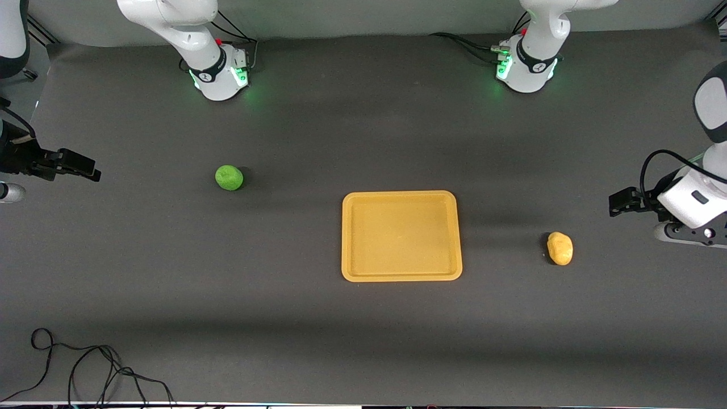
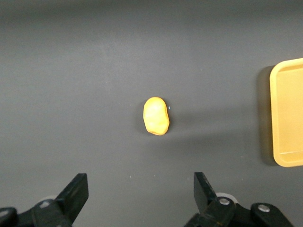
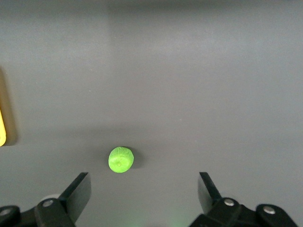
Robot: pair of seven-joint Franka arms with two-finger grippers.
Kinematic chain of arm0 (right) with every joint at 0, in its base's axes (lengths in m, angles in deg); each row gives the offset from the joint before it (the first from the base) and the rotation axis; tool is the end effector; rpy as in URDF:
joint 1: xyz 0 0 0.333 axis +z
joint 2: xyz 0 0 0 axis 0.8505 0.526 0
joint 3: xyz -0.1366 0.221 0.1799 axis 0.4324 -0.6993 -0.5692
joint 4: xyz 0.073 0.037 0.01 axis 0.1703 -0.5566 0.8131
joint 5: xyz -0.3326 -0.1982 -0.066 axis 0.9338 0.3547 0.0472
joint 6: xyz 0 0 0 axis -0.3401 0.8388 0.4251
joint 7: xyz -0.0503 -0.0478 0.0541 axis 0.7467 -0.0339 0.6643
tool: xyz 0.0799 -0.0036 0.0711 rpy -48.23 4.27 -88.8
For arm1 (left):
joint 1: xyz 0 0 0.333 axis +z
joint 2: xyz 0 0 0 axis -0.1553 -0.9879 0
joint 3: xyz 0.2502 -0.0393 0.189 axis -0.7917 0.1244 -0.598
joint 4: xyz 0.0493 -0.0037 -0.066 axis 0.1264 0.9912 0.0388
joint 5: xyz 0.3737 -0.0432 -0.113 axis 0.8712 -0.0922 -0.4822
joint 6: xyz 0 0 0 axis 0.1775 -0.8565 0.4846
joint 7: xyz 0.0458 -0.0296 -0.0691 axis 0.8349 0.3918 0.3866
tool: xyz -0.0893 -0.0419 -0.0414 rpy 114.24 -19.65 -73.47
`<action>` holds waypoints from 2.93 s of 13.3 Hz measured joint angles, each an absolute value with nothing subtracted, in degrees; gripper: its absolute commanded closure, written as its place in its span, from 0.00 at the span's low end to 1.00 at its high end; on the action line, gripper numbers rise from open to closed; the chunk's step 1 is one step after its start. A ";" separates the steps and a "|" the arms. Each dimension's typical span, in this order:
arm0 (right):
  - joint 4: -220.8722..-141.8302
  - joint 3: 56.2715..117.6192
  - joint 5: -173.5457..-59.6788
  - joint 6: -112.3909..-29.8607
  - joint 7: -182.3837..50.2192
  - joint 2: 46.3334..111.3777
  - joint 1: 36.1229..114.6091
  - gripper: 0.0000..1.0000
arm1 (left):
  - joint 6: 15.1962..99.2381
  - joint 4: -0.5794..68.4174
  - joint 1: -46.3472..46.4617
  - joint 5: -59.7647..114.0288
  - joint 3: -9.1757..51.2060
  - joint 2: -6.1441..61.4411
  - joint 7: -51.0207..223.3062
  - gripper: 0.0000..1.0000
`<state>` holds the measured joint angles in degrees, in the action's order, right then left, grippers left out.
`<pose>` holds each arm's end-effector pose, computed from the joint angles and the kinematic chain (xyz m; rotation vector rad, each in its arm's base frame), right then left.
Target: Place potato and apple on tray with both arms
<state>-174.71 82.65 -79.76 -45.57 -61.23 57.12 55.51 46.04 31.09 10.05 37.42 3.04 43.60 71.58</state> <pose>0.5599 -0.0379 0.5892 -3.1346 0.1023 0.1129 0.6128 0.0112 0.4935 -3.1147 0.2070 0.0203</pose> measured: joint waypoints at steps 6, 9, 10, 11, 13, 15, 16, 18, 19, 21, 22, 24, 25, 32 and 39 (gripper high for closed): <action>-174.63 82.65 -79.76 -45.57 -61.25 57.10 55.51 0.00 | 52.33 37.26 10.19 37.45 3.00 43.60 71.46 0.01; -174.63 82.65 -79.76 -45.57 -61.31 57.09 55.51 0.00 | 60.10 42.41 10.88 37.46 2.93 43.35 69.51 0.00; -174.63 82.65 -79.76 -45.59 -61.34 57.09 55.53 0.00 | 62.82 44.13 10.98 37.46 2.89 42.83 69.16 0.00; -174.63 82.65 -79.76 -45.59 -61.37 57.06 55.57 0.00 | 64.83 45.31 11.00 37.46 2.90 41.87 69.00 0.00; -174.64 82.61 -79.76 -45.59 -61.40 56.95 55.60 0.00 | 67.81 45.50 10.98 37.38 3.07 38.79 68.89 0.00; -174.64 82.59 -79.76 -45.59 -61.41 56.89 55.60 0.00 | 69.89 43.96 10.89 37.37 3.30 34.55 68.89 0.03; -174.64 82.59 -79.76 -45.60 -61.42 56.87 55.60 0.00 | 70.26 43.23 10.91 37.37 3.29 32.53 68.87 0.05; -174.64 82.58 -79.76 -45.61 -61.42 56.87 55.60 0.00 | 70.36 42.72 11.00 37.37 3.24 29.68 68.72 0.05; -174.65 82.59 -79.76 -45.61 -61.42 56.87 55.60 0.00 | 70.38 42.66 10.99 37.37 3.27 28.63 68.64 0.05; -174.65 82.59 -79.76 -45.61 -61.42 56.87 55.60 0.00 | 71.85 42.60 10.95 37.36 3.36 26.81 68.62 0.04; -174.66 82.59 -79.76 -45.64 -61.42 56.87 55.60 0.00 | 73.23 42.59 10.90 37.36 3.44 25.90 68.62 0.05; -174.65 82.59 -79.76 -45.68 -61.42 56.87 55.60 0.00 | 75.48 42.57 10.86 37.36 3.55 23.76 68.62 0.23; -174.66 82.59 -79.76 -45.69 -61.43 56.87 55.60 0.00 | 76.00 42.57 10.86 37.36 3.55 22.74 68.62 0.52; -174.68 82.59 -79.76 -45.69 -61.43 56.87 55.60 0.00 | 73.03 40.77 10.87 37.27 3.60 22.52 69.13 1.00; -174.73 82.61 -79.76 -45.69 -61.43 56.89 55.58 0.00 | 65.03 34.44 5.43 37.04 12.30 26.95 95.59 1.00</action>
<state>-174.73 82.61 -79.76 -45.69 -61.43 56.89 55.58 65.03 34.44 5.43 37.04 12.30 26.95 95.59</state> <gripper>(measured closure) 0.000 0.454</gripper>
